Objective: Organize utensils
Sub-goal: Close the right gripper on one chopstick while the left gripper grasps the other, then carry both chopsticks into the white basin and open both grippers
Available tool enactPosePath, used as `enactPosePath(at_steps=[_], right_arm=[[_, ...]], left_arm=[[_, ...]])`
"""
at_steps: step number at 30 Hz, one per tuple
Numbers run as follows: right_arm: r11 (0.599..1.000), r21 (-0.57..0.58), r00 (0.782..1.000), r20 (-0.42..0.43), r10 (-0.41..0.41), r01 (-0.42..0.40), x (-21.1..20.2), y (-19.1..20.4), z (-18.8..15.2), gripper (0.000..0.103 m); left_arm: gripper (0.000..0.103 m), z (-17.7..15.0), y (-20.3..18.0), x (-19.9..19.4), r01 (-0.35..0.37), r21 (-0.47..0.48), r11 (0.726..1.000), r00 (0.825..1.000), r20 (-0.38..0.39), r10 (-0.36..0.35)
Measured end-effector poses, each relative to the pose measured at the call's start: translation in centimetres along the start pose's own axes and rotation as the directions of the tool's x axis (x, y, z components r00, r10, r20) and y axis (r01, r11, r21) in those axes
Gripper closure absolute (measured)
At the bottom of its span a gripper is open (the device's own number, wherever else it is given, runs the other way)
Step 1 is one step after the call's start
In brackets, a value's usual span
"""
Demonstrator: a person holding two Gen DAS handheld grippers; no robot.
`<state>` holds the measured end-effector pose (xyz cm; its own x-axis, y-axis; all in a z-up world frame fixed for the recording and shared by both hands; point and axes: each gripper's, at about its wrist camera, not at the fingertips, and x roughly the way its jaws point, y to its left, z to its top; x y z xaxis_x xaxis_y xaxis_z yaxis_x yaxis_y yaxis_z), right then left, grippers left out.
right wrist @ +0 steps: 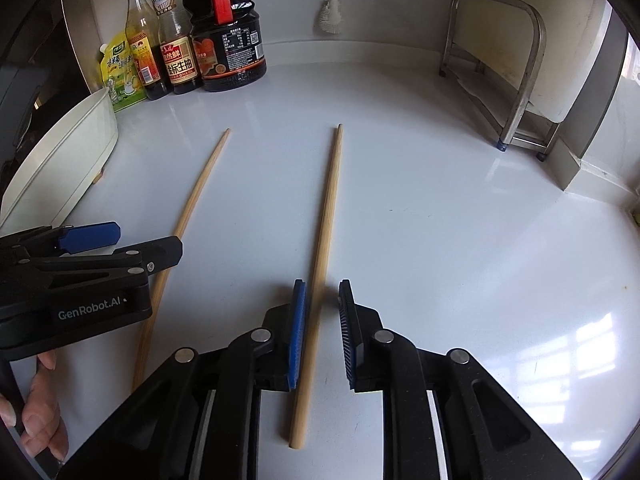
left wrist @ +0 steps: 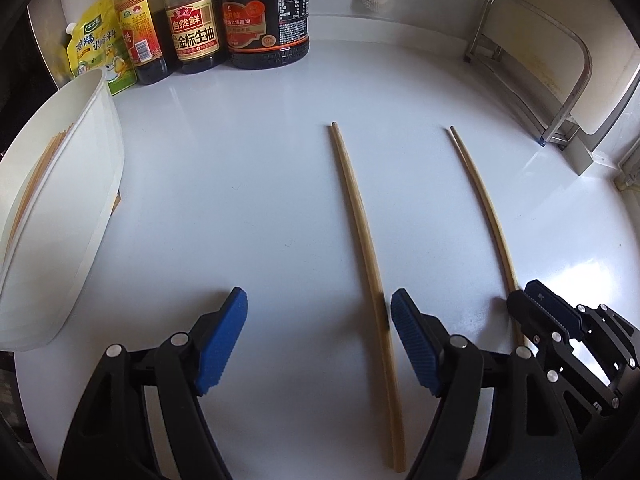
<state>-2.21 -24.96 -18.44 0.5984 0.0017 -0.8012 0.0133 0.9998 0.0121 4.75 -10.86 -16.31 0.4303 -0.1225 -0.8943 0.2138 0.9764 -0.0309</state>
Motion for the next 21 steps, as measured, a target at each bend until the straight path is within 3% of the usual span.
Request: enactPosePath(at_steps=[6, 8, 11, 12, 15, 21], right_arm=[[0.999, -0.018, 0.999, 0.013, -0.030, 0.031, 0.5, 0.0, 0.6, 0.081], [0.999, -0.021, 0.999, 0.018, -0.030, 0.030, 0.6, 0.1, 0.8, 0.081], [0.999, -0.037, 1.000, 0.021, -0.022, 0.022, 0.6, 0.4, 0.9, 0.082], [0.999, -0.042, 1.000, 0.021, -0.013, 0.014, 0.6, 0.5, 0.9, 0.087], [0.998, -0.059, 1.000, 0.019, -0.009, 0.010, 0.7, 0.9, 1.1, 0.096], [0.999, 0.013, 0.999, 0.010, 0.047, -0.047, 0.7, 0.1, 1.2, 0.097]], left_arm=[[0.030, 0.0, -0.5, 0.1, -0.015, 0.021, 1.000, 1.000, 0.011, 0.015], [0.034, 0.0, -0.7, 0.0, -0.009, 0.030, 1.000, 1.000, 0.019, 0.008], [0.053, -0.1, -1.0, -0.3, 0.006, 0.050, 0.999, 1.000, 0.029, -0.008], [0.061, -0.1, -1.1, -0.3, 0.011, 0.054, 0.998, 0.999, 0.031, -0.013], [0.094, -0.1, -1.3, -0.5, 0.035, 0.061, 0.998, 0.999, 0.033, -0.037], [0.096, -0.1, -0.9, -0.6, 0.069, 0.066, 0.995, 0.997, 0.010, -0.070]])
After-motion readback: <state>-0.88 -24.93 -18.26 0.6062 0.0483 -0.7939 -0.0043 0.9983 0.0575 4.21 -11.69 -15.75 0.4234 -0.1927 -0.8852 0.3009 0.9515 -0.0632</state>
